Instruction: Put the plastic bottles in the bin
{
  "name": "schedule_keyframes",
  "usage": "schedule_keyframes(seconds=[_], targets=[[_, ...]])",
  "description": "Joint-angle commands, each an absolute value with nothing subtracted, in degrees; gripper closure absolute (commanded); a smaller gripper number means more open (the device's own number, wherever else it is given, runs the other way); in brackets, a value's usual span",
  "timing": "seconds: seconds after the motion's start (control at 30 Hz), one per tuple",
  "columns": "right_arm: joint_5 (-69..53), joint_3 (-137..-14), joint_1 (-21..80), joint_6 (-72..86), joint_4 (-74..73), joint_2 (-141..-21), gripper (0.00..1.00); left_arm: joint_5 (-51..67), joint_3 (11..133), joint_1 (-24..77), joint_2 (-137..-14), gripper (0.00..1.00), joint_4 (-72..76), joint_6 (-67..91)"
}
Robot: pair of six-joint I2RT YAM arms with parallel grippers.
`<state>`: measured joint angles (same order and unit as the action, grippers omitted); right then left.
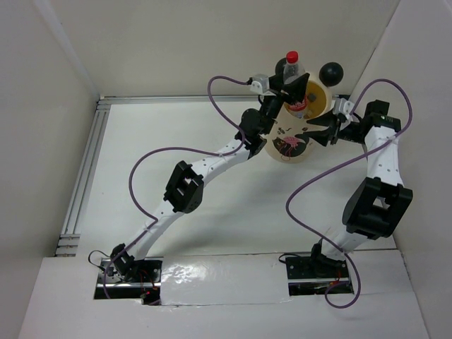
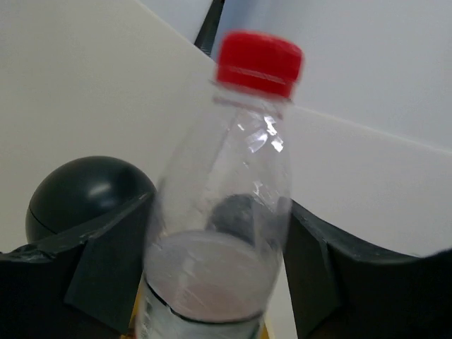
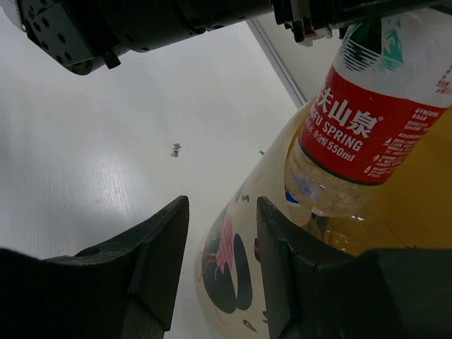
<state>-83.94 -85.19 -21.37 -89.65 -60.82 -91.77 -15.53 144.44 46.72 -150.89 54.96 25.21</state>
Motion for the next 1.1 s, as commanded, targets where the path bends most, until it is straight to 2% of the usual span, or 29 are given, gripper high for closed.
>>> schedule_keyframes(seconds=[0.0,0.1,0.17,0.77,1.07], targets=[[-90.79,-86.31,-21.62,-90.79,-58.45,-91.06,0.49,-15.64,143.88,46.76,-148.8,0.18,57.22,22.77],[-90.26,-84.9,-22.24,-90.79,-57.92,-90.44,0.48,-15.64,143.88,46.76,-148.8,0.1,56.6,22.76],[-90.26,-84.38,-22.76,-90.79,-57.92,-89.92,0.47,-15.64,143.88,46.76,-148.8,0.0,56.6,22.76],[-90.26,-83.23,-22.76,-90.79,-57.39,-89.38,0.47,-14.41,138.43,47.81,-142.83,0.03,59.06,17.94],[-90.26,-81.91,-22.76,-90.79,-57.39,-88.86,0.46,-14.41,137.81,48.34,-140.54,0.0,59.06,14.68]])
